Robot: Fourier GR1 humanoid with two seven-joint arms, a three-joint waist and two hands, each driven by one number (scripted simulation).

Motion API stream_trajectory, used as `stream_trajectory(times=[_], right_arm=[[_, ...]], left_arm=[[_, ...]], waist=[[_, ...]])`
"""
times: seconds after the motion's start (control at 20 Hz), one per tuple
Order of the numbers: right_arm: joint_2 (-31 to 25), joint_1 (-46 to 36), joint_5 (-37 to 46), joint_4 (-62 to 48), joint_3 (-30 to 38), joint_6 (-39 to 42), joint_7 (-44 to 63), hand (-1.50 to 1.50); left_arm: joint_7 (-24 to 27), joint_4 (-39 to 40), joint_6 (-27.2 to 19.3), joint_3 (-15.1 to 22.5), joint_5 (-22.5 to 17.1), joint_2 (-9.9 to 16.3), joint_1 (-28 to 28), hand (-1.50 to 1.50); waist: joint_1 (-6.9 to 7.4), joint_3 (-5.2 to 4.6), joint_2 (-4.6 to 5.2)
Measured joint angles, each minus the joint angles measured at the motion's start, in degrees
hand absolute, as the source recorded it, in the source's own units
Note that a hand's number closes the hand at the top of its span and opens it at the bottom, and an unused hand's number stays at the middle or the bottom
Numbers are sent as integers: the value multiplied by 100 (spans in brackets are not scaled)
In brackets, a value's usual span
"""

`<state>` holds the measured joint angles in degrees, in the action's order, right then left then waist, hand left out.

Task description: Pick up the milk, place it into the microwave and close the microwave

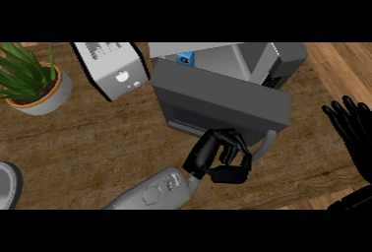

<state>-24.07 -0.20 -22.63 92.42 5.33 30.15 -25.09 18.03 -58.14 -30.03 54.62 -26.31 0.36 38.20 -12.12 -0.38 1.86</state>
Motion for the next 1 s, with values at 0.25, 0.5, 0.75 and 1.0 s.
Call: stream_trajectory(times=[0.25, 0.5, 0.75, 1.0], right_arm=[[-89, -87, -310, 206, 7, 135, 190, -150], [-180, -137, -602, 310, 7, 264, 371, -150], [-273, -200, -829, 394, 14, 337, 532, -150], [-412, -336, -1031, 476, 75, 371, 685, -150]], left_arm=[[-47, 301, -206, -210, -460, -14, 460, 150], [97, 487, -341, -579, -982, -36, 769, 150], [366, 695, -354, -890, -1432, -37, 1015, 150], [589, 974, -311, -1105, -1770, -37, 1283, 150]], waist=[[-222, 1, 55], [-380, -7, 135], [-517, -11, 206], [-629, -8, 257]])
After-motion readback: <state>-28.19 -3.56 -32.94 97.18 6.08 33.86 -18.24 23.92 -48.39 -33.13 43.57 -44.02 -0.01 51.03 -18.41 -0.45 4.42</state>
